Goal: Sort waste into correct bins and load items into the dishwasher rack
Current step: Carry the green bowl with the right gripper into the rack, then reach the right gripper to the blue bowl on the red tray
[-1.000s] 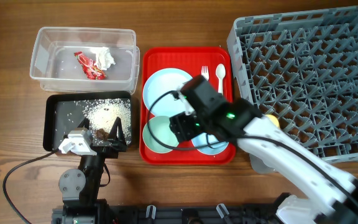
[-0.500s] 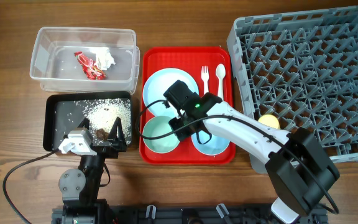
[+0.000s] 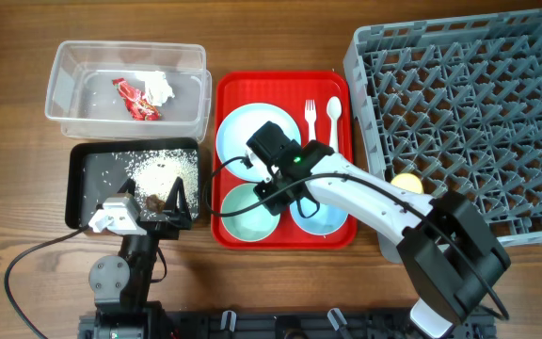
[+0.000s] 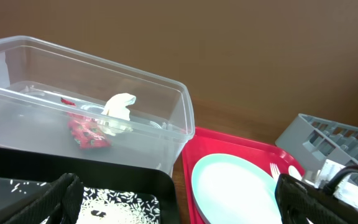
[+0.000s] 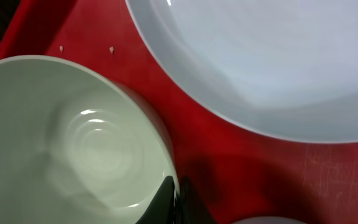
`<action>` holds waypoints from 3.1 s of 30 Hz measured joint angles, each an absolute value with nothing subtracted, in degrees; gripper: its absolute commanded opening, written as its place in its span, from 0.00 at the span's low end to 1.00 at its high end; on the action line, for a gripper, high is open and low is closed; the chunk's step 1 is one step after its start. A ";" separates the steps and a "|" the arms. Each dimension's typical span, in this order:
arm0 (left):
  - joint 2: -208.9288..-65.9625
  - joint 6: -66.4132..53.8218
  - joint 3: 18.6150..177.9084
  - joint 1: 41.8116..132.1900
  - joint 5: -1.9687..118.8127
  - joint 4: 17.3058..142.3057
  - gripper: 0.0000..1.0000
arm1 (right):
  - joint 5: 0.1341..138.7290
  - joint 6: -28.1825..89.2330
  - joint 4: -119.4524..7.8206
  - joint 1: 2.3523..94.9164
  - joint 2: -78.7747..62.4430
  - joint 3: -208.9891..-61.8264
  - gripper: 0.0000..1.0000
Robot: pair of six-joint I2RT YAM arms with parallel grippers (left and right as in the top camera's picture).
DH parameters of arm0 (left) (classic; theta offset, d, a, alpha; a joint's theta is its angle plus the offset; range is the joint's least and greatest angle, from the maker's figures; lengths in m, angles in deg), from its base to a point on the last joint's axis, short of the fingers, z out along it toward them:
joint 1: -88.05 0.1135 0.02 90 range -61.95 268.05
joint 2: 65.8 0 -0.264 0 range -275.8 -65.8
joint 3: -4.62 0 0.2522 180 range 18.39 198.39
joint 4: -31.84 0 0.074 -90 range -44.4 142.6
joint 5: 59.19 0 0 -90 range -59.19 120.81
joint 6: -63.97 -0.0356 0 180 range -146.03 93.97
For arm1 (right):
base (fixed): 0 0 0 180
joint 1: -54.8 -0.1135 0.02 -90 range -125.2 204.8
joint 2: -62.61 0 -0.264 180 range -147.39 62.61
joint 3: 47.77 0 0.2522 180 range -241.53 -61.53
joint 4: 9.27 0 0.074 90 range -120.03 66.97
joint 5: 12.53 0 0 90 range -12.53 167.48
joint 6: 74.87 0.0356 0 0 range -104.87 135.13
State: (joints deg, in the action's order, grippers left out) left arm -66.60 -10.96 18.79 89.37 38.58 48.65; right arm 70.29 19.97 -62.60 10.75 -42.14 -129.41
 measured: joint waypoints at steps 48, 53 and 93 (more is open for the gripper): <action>-66.60 -10.96 18.79 89.37 38.38 48.71 1.00 | 148.54 16.86 -57.38 51.60 -35.06 -130.41 0.04; -66.60 -10.96 18.77 89.37 38.38 48.71 1.00 | 148.67 12.12 -56.13 51.53 -35.19 -130.39 0.04; -66.60 -10.96 18.79 89.37 38.38 48.71 1.00 | 99.58 7.90 -76.88 29.00 -22.84 -138.81 0.72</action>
State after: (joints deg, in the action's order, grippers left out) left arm -66.60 -10.96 18.79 89.37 38.38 48.71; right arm 99.58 7.90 -76.88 29.00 -22.84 -138.81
